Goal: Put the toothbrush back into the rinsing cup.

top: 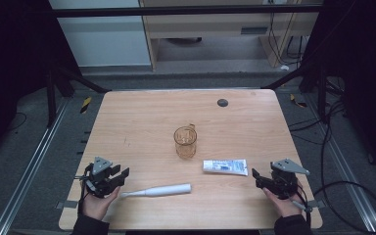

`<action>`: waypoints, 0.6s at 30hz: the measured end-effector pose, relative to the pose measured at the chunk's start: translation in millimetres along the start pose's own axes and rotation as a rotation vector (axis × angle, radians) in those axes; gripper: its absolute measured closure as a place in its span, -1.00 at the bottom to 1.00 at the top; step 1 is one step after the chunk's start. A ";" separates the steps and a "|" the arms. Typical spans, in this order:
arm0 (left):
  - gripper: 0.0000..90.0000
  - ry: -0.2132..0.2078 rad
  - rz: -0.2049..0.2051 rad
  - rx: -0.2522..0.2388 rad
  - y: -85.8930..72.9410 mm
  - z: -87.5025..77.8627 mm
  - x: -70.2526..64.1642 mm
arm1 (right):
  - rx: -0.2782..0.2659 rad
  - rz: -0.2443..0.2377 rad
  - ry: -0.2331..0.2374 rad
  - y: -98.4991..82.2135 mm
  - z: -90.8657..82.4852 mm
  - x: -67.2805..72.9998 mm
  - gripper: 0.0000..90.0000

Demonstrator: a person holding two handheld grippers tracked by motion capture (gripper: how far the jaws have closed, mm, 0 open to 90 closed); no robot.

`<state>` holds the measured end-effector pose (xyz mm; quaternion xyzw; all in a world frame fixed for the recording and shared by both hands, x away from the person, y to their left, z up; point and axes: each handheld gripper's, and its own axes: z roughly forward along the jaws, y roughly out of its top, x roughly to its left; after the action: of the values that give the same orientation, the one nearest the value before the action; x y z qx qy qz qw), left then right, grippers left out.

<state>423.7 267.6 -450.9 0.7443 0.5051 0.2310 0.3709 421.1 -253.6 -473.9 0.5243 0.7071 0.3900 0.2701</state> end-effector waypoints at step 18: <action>0.87 -0.118 0.052 0.081 -8.6 -3.4 -19.7 | 0.017 0.006 0.030 -1.2 1.8 1.9 -0.37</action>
<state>408.7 252.3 -454.9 0.7840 0.4716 0.1755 0.3635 421.3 -251.5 -475.9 0.5227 0.7129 0.3927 0.2538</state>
